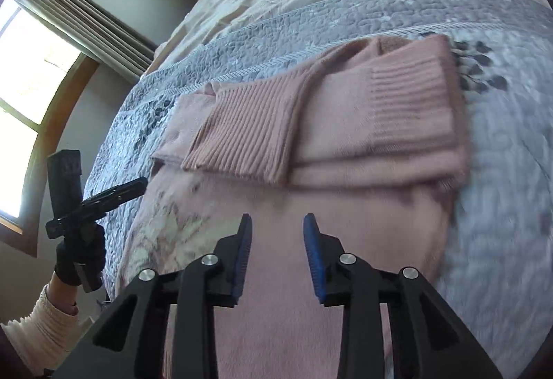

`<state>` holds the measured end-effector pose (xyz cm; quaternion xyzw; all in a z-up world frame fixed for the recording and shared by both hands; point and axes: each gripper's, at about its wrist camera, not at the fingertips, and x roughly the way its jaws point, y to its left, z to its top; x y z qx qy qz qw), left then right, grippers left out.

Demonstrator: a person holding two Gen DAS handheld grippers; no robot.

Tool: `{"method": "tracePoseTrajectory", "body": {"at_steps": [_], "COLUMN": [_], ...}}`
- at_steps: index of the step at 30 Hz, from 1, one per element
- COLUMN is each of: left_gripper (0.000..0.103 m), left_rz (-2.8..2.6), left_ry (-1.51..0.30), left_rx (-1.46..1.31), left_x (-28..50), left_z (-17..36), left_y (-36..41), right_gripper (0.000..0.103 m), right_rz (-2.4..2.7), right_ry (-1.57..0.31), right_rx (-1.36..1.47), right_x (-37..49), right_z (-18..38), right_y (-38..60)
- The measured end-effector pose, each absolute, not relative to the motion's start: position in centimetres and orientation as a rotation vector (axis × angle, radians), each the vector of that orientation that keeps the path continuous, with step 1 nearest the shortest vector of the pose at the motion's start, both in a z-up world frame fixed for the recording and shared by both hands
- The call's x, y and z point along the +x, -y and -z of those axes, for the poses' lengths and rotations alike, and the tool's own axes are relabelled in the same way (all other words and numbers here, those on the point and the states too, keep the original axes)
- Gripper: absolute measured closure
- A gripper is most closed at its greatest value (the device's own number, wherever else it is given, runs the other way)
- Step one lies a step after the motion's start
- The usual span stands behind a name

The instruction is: Fold small clothes

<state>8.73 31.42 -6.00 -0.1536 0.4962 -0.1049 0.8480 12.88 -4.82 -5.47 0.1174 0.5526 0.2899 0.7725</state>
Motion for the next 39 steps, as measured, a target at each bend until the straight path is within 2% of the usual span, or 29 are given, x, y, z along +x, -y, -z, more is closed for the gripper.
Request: {"method": "tracePoseTrajectory", "body": {"at_steps": [9,15,27,39], "left_gripper": [0.037,0.037,0.034,0.033], "left_rz": [-0.013,-0.092,-0.094,-0.061], "left_ry": [-1.078,-1.119,-1.200,-1.232], "left_rx": [-0.304,-0.382,-0.347,-0.385], "left_x": [-8.5,-15.5,-19.4,-19.2], "left_z": [4.3,5.3,8.2,10.0], "left_y": [-34.6,-37.6,-37.2,-36.5], "right_gripper": [0.056,0.053,0.053,0.053], "right_rz": [-0.464,-0.437,-0.361,-0.370], "right_ry": [-1.193,-1.221,-1.302,-1.303], "right_rx": [0.298,0.260,0.269,0.299], "right_x": [-4.1,-9.2,-12.3,-13.5], "right_z": [3.3,3.7,7.7,8.3], "right_y": [12.3,13.1,12.7,13.5]}}
